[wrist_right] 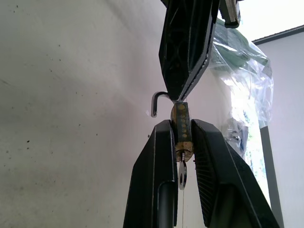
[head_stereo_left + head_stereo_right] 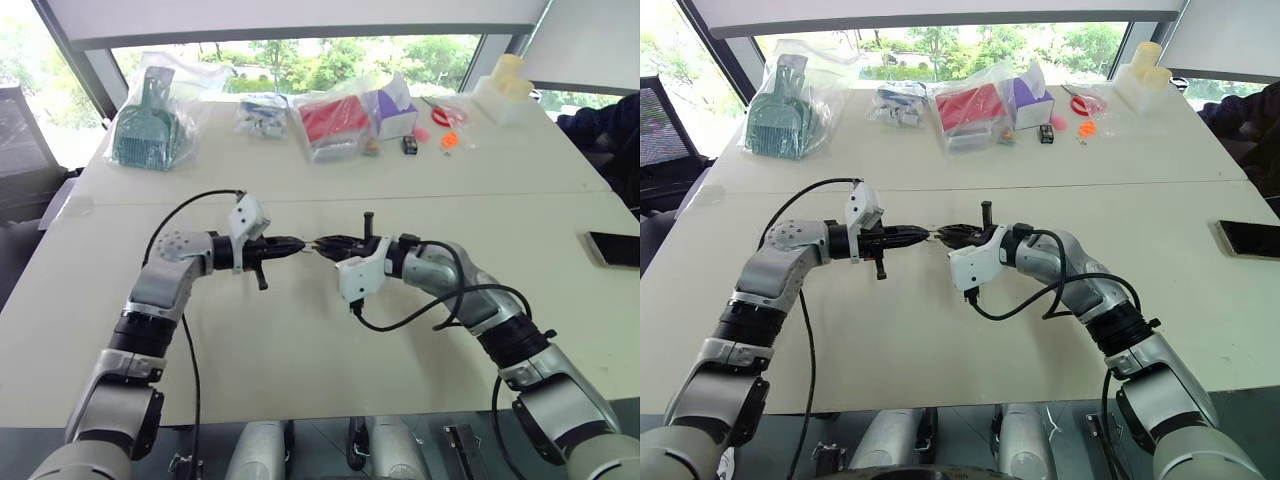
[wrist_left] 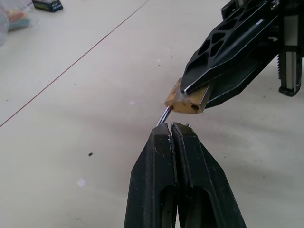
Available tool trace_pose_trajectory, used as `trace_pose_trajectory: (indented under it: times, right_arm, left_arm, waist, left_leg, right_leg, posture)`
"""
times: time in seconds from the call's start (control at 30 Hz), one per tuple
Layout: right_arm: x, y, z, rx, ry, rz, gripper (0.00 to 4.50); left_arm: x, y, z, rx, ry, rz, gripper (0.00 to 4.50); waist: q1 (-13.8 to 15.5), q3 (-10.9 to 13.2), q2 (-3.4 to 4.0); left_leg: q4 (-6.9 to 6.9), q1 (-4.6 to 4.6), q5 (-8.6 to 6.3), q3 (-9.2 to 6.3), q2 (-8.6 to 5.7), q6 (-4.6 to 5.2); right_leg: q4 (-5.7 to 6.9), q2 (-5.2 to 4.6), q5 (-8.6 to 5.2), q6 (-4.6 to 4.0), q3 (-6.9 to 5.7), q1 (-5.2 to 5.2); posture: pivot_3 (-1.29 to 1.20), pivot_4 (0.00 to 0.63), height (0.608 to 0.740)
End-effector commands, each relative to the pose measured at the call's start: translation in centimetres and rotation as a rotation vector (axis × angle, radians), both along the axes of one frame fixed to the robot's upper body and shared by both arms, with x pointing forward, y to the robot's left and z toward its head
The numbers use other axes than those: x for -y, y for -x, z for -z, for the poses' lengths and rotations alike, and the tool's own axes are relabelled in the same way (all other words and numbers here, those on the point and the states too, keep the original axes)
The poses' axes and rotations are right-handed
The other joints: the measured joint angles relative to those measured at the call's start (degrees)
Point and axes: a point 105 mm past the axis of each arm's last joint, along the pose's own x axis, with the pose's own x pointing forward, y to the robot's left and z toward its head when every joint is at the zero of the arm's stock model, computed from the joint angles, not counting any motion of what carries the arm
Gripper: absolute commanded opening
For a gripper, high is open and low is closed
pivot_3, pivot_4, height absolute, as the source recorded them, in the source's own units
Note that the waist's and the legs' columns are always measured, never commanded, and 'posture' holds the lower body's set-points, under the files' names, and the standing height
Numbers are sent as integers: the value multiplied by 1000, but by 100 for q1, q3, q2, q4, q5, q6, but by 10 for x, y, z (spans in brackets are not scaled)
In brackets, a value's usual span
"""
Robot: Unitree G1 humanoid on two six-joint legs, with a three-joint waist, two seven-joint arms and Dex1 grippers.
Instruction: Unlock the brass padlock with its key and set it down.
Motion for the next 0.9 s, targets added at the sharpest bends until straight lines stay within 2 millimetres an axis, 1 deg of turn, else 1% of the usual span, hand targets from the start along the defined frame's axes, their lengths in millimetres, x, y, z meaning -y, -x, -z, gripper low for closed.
trace_pose_trajectory:
  times: [0.03,0.23,0.43,0.53,0.73,0.8,0.9]
  right_arm:
    - [-3,5,-19,46,-55,-26,326]
    - [-4,4,-21,47,-59,-28,326]
    - [-5,4,-22,52,-60,-32,326]
    - [-4,1,-18,46,-57,-26,326]
    - [1,-19,-6,44,-64,30,326]
    - [1,-23,1,40,-54,35,326]
    - [1,-27,18,10,-17,34,326]
  left_arm:
    - [0,-6,-10,54,4,-4,81]
    - [-1,-10,-10,62,16,-25,81]
    - [-3,-10,-9,62,23,-38,81]
    - [-11,-9,-9,64,15,-58,81]
    - [-36,-2,-9,62,9,-132,81]
    - [-41,1,-8,57,10,-153,81]
    - [-46,7,-9,55,27,-179,81]
  waist:
    - [1,0,0]
    - [2,0,0]
    - [0,0,0]
    - [1,0,0]
    - [-55,0,0]
    - [-75,0,0]
    - [-85,0,0]
  left_leg:
    - [0,0,0,0,0,0]
    - [0,0,0,0,0,0]
    - [0,0,0,0,0,0]
    - [0,0,0,0,1,0]
    - [-1,2,0,0,5,-1]
    - [-1,3,1,0,7,-2]
    - [-1,2,1,-2,8,-2]
  right_leg:
    - [0,0,0,0,0,0]
    - [0,0,0,0,0,0]
    - [0,0,0,0,0,0]
    - [0,0,0,0,0,0]
    - [1,0,0,0,0,0]
    - [2,0,0,0,0,0]
    - [2,-2,0,0,1,0]
  posture:
    - [0,150,740]
    - [0,150,740]
    - [0,150,740]
    - [0,150,740]
    - [0,150,740]
    - [0,150,740]
    - [0,150,740]
